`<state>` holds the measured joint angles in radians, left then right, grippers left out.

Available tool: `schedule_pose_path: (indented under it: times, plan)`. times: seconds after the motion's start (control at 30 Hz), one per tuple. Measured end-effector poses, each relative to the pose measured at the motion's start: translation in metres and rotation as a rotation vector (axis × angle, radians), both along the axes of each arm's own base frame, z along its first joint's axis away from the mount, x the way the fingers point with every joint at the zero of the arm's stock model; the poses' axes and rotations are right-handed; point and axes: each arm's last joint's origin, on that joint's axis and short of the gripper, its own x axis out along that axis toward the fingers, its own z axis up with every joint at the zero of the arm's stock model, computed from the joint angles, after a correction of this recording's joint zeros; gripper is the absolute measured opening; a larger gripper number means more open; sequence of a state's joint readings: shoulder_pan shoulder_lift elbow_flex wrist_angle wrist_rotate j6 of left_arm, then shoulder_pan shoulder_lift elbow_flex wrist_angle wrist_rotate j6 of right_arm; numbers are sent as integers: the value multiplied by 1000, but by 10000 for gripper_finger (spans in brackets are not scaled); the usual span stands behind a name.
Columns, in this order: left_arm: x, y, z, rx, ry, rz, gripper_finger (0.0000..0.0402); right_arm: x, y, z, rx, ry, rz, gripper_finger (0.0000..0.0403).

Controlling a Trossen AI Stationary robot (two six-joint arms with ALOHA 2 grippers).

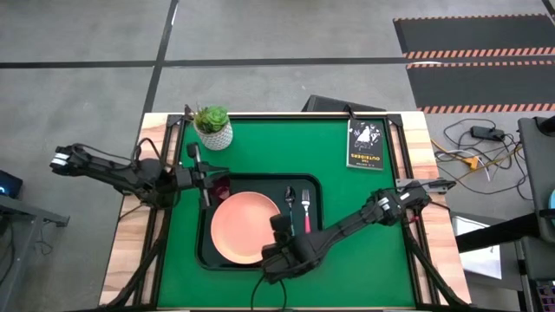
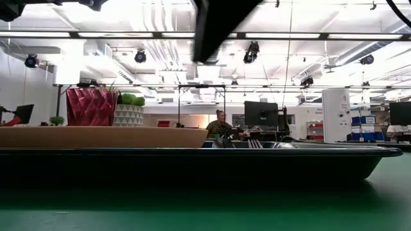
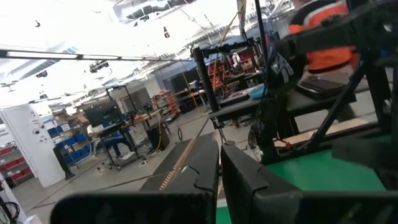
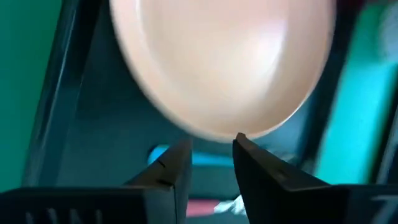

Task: Pick and place plate/cup/fork/spoon on tray
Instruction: Return to Home Position

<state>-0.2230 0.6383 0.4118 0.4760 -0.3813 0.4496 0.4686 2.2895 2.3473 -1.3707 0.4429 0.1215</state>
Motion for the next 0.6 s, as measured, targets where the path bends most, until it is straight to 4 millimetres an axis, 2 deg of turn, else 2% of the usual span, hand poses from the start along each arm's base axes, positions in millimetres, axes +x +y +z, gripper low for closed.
schedule_pose_path:
  times: [0.13,0.3,0.47,0.6]
  plan:
    - [4,-1,-1,0,-1,0,0,8,-6,18,-13,-95,98,89]
    - [7,-2,-3,3,17,0,0,18,-33,27,80,-108,148,68]
    - [7,-1,-3,4,16,3,0,22,-68,21,201,-109,155,51]
    - [6,-1,-4,6,25,5,0,10,-92,8,230,-122,138,44]
